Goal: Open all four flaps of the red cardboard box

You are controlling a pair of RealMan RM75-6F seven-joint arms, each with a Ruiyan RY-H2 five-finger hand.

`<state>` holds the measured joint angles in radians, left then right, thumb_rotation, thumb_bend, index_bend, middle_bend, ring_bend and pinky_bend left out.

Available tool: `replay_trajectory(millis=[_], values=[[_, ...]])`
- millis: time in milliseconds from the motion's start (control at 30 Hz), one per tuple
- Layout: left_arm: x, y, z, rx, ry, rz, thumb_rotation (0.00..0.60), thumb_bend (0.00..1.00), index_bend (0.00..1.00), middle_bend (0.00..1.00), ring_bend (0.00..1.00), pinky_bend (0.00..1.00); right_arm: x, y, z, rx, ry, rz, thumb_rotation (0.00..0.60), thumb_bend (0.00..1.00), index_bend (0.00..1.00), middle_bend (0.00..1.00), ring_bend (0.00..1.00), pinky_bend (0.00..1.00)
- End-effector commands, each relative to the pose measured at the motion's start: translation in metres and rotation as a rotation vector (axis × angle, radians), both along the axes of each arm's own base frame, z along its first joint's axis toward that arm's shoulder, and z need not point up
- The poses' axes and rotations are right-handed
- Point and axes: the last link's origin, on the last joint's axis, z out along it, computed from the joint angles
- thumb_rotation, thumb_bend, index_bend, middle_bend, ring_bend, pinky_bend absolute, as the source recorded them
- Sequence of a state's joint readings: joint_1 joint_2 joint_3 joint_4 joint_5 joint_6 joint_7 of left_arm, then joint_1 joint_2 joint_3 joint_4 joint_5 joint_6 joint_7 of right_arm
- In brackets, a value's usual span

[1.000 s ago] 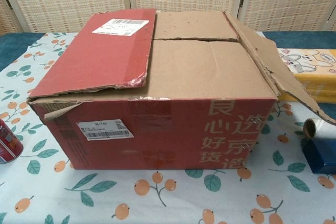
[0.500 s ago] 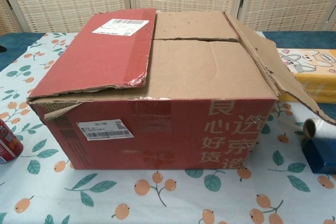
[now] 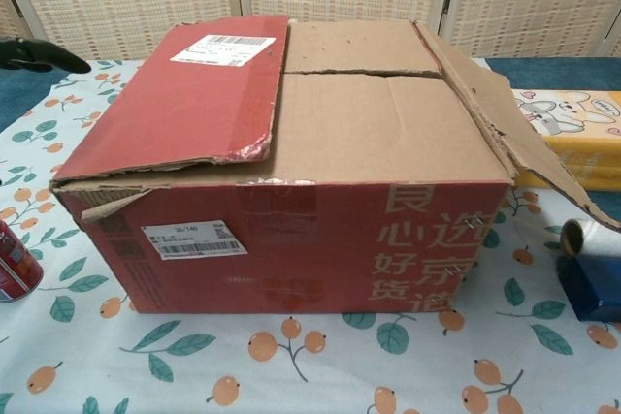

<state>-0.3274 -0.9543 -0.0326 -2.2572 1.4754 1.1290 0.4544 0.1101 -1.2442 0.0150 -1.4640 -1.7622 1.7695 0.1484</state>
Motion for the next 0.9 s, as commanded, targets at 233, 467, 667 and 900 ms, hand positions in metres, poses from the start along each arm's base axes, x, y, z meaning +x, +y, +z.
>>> replay_trajectory(millis=[233,467,667,900], values=[[0.023,0.005,-0.01,-0.013,0.019,-0.069,0.6,0.36,0.0,0.05,0.01,0.07,-0.001,-0.001,0.003,-0.002,-0.013,-0.004,0.6,0.39,0.0,0.0,0.0,0.0],[0.039,0.01,-0.025,-0.012,0.046,-0.101,0.6,0.36,0.0,0.05,0.0,0.07,0.0,0.003,0.007,-0.023,-0.015,0.006,0.6,0.39,0.0,0.0,0.0,0.0],[0.052,0.018,-0.035,-0.008,0.049,-0.106,0.6,0.36,0.0,0.04,0.0,0.06,-0.001,0.007,0.013,-0.033,-0.029,0.005,0.6,0.39,0.0,0.0,0.0,0.0],[0.06,0.02,-0.04,0.002,0.055,-0.11,0.6,0.39,0.0,0.04,0.0,0.06,-0.001,0.009,0.014,-0.04,-0.033,0.004,0.6,0.39,0.0,0.0,0.0,0.0]])
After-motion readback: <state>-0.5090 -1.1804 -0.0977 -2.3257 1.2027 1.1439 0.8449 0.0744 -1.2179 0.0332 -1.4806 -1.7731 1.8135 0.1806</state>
